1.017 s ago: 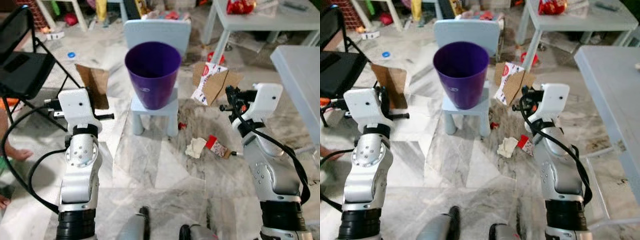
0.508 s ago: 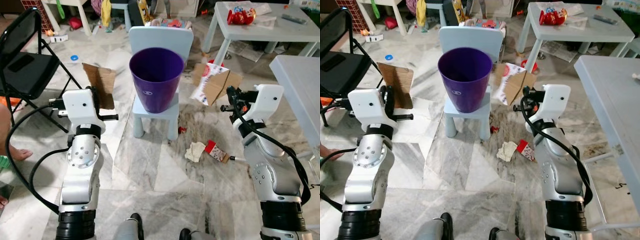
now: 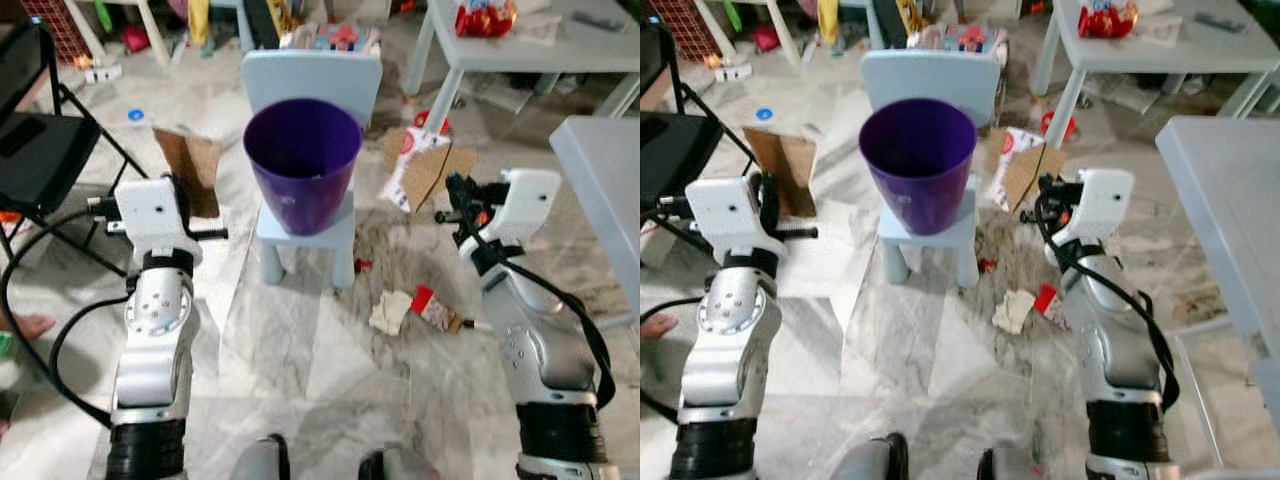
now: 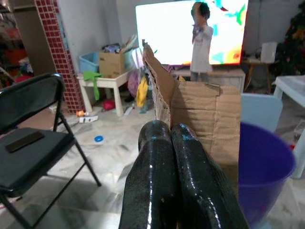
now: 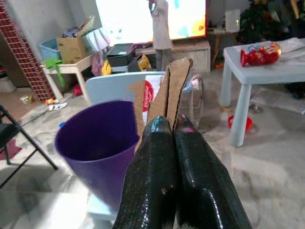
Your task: Picking trash to rubbish bin
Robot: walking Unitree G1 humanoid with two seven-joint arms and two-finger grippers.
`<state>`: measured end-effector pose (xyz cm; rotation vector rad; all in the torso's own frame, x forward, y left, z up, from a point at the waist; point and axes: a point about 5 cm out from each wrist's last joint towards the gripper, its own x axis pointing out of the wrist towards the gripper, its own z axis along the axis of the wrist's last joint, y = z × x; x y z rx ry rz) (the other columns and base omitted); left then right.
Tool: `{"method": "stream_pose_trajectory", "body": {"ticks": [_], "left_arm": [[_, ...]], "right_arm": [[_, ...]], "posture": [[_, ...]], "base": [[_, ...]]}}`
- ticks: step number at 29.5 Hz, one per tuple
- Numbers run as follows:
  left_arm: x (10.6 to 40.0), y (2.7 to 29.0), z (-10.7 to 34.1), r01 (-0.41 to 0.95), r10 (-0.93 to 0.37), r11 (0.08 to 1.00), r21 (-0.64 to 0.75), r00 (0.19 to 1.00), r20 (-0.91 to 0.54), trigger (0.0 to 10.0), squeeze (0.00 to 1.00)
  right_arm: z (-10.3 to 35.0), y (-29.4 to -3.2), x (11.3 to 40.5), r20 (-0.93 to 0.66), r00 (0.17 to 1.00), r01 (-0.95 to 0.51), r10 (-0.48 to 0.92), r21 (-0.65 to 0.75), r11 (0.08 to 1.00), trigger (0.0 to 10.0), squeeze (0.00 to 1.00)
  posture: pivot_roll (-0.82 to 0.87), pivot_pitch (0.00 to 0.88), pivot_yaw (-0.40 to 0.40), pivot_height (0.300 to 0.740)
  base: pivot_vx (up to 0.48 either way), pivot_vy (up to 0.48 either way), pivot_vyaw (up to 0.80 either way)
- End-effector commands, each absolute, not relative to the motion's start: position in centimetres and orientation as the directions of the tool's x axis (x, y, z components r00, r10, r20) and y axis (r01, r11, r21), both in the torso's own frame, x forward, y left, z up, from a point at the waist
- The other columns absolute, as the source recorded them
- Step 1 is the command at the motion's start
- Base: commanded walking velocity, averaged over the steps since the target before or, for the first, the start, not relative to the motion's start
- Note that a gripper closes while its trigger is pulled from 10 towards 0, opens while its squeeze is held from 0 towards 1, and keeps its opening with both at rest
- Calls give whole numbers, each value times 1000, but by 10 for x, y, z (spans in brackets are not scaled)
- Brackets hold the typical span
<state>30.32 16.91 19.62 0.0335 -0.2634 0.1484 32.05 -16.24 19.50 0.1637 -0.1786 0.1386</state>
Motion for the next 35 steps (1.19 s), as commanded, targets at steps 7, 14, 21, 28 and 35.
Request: {"method": "stream_pose_trajectory", "body": {"ticks": [7, 14, 21, 28, 35], "left_arm": [[303, 166, 198, -128, 118, 992, 19, 956, 268, 0, 0], [303, 165, 198, -125, 115, 992, 19, 956, 269, 0, 0], [304, 165, 198, -123, 114, 992, 19, 956, 270, 0, 0], [303, 164, 197, -123, 114, 992, 16, 956, 269, 0, 0], [303, 164, 197, -125, 116, 992, 18, 957, 265, 0, 0]], "right_arm": [[195, -168, 319, 190, 976, -132, 104, 144, 981, 0, 0], [195, -168, 319, 191, 976, -136, 109, 136, 981, 0, 0], [195, -168, 319, 192, 975, -137, 109, 139, 981, 0, 0], [195, -168, 319, 192, 975, -137, 109, 139, 981, 0, 0], [194, -168, 319, 189, 976, -138, 111, 138, 981, 0, 0]], "posture": [[49, 213, -35, 740], [50, 211, -35, 740], [50, 209, -35, 740], [50, 207, -36, 740], [48, 212, -37, 740]], "base": [[351, 0, 0], [352, 0, 0], [351, 0, 180], [352, 0, 0], [359, 0, 0]]}}
